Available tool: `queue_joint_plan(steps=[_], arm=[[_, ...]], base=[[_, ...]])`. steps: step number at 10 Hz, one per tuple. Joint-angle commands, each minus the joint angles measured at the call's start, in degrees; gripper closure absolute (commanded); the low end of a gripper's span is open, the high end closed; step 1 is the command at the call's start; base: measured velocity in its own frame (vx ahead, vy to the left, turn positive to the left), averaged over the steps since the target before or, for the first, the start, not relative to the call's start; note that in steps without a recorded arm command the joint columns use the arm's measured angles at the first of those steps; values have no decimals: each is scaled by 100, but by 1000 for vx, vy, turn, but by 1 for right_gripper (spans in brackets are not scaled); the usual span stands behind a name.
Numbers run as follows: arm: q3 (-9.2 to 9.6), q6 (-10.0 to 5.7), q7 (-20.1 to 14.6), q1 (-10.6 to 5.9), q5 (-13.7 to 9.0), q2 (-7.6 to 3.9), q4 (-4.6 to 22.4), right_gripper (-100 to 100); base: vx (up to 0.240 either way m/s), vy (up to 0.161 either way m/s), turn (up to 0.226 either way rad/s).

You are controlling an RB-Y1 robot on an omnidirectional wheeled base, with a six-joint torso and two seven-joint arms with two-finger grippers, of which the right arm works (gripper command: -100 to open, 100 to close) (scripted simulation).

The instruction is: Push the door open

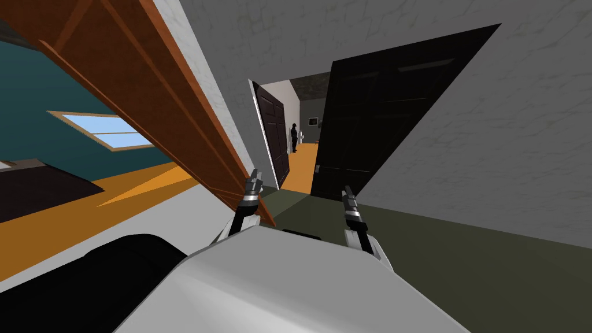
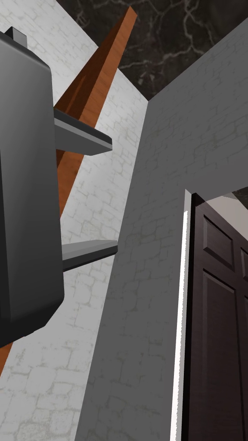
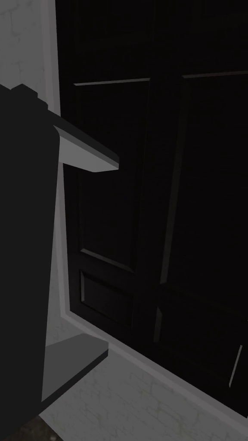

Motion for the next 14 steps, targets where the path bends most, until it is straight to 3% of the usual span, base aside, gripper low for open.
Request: queue_joint_plan(steps=[1, 14], arm=[[-40, -50, -36, -97, 35, -5, 224, -100], [-343, -429, -295, -809, 308, 9, 1941, -100]], base=[[105, 35, -18], [99, 22, -17]])
